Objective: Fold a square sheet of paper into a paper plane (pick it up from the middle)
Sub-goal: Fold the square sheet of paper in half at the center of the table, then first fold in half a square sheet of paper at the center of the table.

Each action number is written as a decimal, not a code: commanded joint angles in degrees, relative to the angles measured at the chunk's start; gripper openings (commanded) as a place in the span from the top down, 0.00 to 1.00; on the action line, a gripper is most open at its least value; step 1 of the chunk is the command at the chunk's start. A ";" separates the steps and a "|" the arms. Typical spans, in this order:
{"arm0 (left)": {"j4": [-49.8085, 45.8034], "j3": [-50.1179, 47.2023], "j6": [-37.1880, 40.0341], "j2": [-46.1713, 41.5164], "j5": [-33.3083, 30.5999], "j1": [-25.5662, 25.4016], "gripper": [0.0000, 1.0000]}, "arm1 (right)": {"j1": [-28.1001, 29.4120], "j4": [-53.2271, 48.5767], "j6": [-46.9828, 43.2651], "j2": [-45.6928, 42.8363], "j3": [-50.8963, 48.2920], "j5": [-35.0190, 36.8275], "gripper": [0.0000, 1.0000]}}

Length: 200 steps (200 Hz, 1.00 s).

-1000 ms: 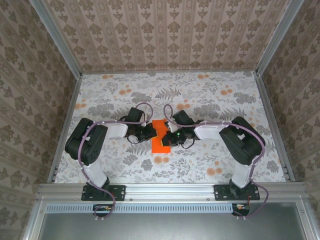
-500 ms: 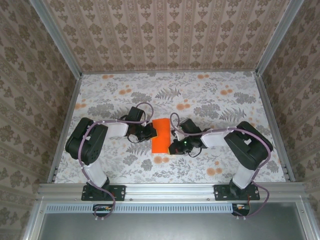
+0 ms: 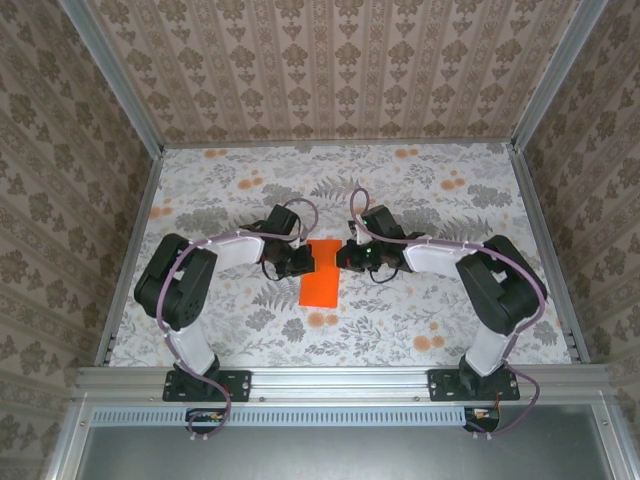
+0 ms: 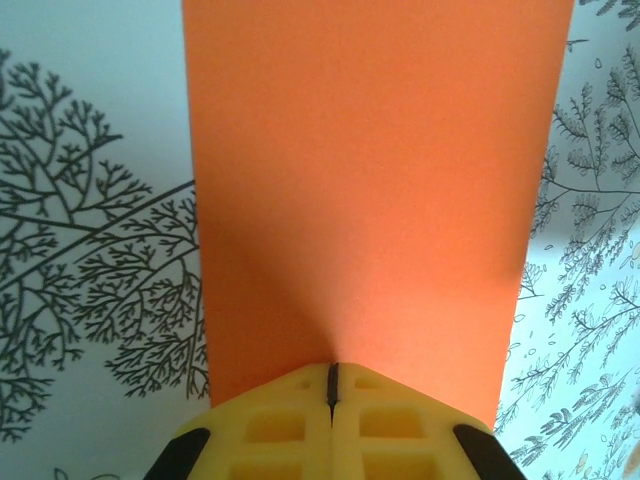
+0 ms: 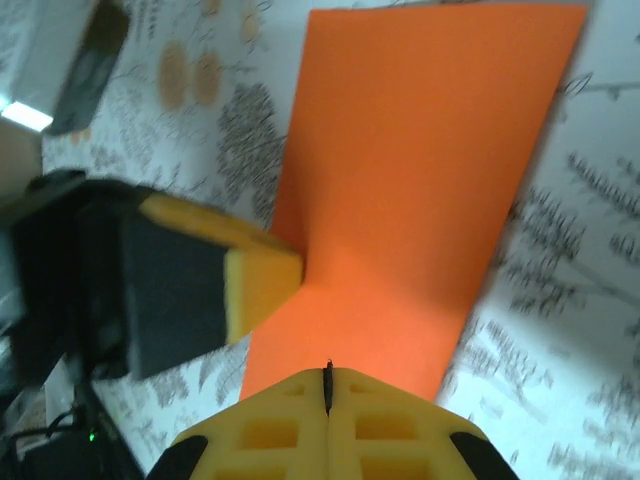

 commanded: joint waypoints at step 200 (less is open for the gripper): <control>12.12 -7.14 -12.52 0.56 4.03 -7.15 1.00 | -0.82 0.30 2.29 10.46 4.16 -2.62 1.00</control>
